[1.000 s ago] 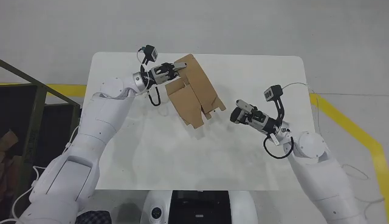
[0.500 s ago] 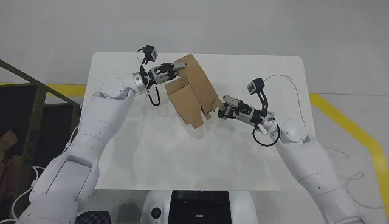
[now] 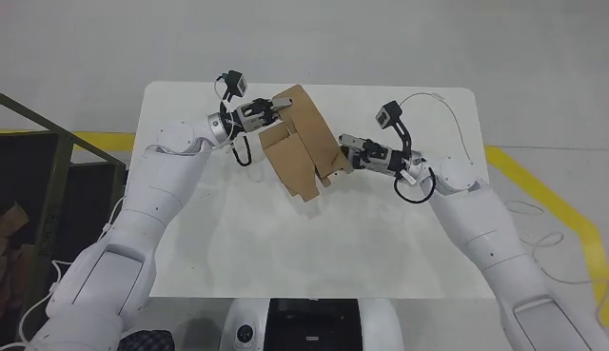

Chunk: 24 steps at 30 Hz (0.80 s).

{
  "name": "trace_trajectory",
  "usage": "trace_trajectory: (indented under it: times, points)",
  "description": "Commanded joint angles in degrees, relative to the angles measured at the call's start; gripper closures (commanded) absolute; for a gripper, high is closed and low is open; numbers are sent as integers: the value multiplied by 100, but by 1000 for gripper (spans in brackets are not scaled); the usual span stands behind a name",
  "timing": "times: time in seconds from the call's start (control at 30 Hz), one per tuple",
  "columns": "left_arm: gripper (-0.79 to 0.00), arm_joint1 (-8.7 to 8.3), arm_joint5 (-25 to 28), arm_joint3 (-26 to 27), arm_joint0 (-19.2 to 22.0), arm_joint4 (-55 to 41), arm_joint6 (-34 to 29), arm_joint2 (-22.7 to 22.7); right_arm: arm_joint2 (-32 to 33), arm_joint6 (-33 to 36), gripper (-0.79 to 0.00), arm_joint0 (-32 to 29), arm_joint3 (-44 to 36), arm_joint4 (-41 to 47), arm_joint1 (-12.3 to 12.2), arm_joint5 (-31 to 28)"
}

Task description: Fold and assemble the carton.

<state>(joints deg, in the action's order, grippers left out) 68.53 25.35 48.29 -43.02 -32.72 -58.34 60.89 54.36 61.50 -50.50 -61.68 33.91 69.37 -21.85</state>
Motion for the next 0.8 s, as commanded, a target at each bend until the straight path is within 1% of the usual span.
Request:
trace_trajectory:
  times: [0.0, 0.03, 0.07, 0.1, 0.17, 0.27, 0.3, 0.33, 0.4, 0.43, 0.47, 0.53, 0.7, 0.73, 0.77]
  points:
    - [0, 0, 0, 0, 0, 0, 0, 0, -33, 73, -557, 30, 97, 8, 20, -33]
    - [0, 0, 0, 0, 0, 0, 0, 0, -44, 93, -545, 42, 141, 20, 30, -45]
    - [0, 0, 0, 0, 0, 0, 0, 0, -53, 103, -493, 55, 185, 29, 40, -52]
    - [0, 0, 0, 0, 0, 0, 0, 0, -64, 113, -416, 70, 224, 27, 50, -55]
    - [0, 0, 0, 0, 0, 0, 0, 0, -81, 111, -372, 101, 292, 31, 70, -57]
    - [0, 0, 0, 0, 0, 0, 0, 0, -110, 140, -336, 143, 362, 38, 99, -55]
    - [0, 0, 0, 0, 0, 0, 0, 0, -116, 152, -308, 156, 386, 38, 106, -54]
    - [0, 0, 0, 0, 0, 0, 0, 0, -120, 167, -252, 169, 402, 37, 114, -56]
    - [0, 0, 0, 0, 0, 0, 0, 0, -122, 187, -191, 184, 433, 46, 126, -64]
    - [0, 0, 0, 0, 0, 0, 0, 0, -121, 198, -139, 187, 443, 55, 132, -64]
    - [0, 0, 0, 0, 0, 0, 0, 0, -122, 217, -105, 192, 453, 49, 136, -60]
    - [0, 0, 0, 0, 0, 0, 0, 0, -119, 243, 0, 195, 480, 52, 144, -43]
    - [0, 0, 0, 0, 0, 0, 0, 0, -87, 314, 0, 147, 459, 131, 155, 26]
    - [-9, 0, 0, 0, 0, 0, 0, 0, -58, 344, 0, 117, 432, 195, 151, 37]
    - [-206, 0, 0, 0, 0, 0, 0, 0, -20, 378, 0, 89, 408, 247, 144, 47]
